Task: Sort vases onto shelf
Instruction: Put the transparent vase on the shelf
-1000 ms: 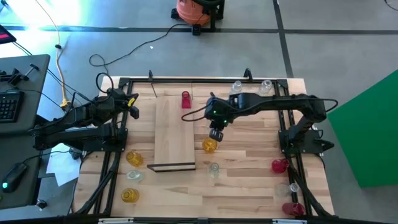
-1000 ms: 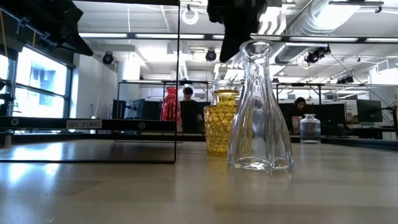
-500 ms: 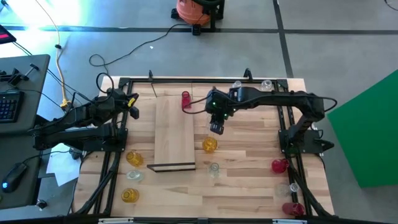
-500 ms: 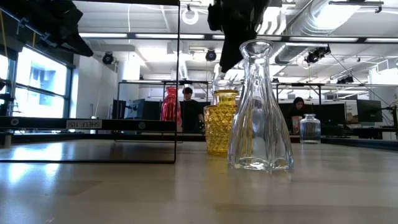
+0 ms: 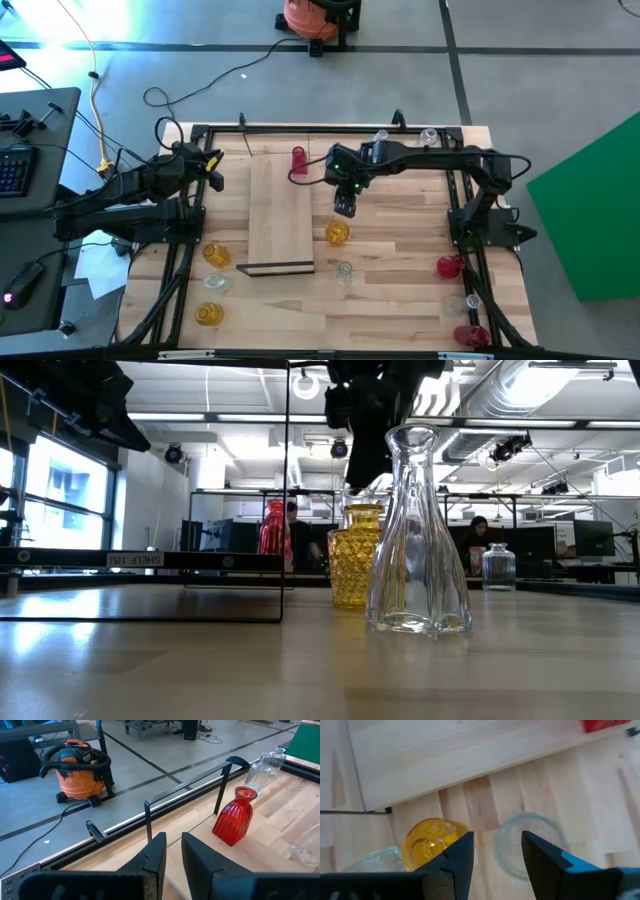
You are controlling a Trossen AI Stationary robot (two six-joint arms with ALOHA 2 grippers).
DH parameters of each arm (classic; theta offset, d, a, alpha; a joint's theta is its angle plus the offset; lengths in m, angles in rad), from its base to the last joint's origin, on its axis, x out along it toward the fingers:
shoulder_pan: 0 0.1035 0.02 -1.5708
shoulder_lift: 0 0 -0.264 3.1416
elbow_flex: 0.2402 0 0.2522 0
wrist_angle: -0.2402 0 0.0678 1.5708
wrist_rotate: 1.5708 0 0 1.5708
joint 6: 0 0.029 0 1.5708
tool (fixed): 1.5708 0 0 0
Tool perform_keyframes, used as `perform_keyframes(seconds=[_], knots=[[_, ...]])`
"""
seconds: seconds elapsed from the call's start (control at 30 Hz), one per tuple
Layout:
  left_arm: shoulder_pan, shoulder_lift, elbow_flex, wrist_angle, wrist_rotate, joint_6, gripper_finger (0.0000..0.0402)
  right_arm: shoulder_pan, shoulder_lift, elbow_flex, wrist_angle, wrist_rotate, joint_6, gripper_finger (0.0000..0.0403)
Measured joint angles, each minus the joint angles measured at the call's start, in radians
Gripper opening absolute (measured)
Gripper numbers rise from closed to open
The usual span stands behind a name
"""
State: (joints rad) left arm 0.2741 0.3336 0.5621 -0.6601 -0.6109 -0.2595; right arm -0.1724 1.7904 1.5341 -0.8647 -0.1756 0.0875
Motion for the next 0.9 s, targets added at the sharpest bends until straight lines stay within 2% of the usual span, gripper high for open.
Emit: perform_keyframes(seconds=[0.57, 0.67, 0.83, 0.9], knots=[[0.0, 0.002, 0.0, -0.002, 0.001, 0.0, 0.0054, 0.004, 0.068, -0.014, 0.05, 0.043, 0.009, 0.0145], [0.0, 0.002, 0.0, -0.002, 0.001, 0.0, 0.0053, 0.004, 0.065, -0.011, 0.047, 0.068, 0.013, 0.012], [0.0, 0.002, 0.0, -0.002, 0.001, 0.0, 0.0054, 0.001, 0.065, -0.012, 0.036, 0.06, -0.017, 0.0033], [0.0, 0.002, 0.0, -0.002, 0.001, 0.0, 0.0055, 0.003, 0.066, -0.012, 0.034, 0.071, -0.029, 0.0013]])
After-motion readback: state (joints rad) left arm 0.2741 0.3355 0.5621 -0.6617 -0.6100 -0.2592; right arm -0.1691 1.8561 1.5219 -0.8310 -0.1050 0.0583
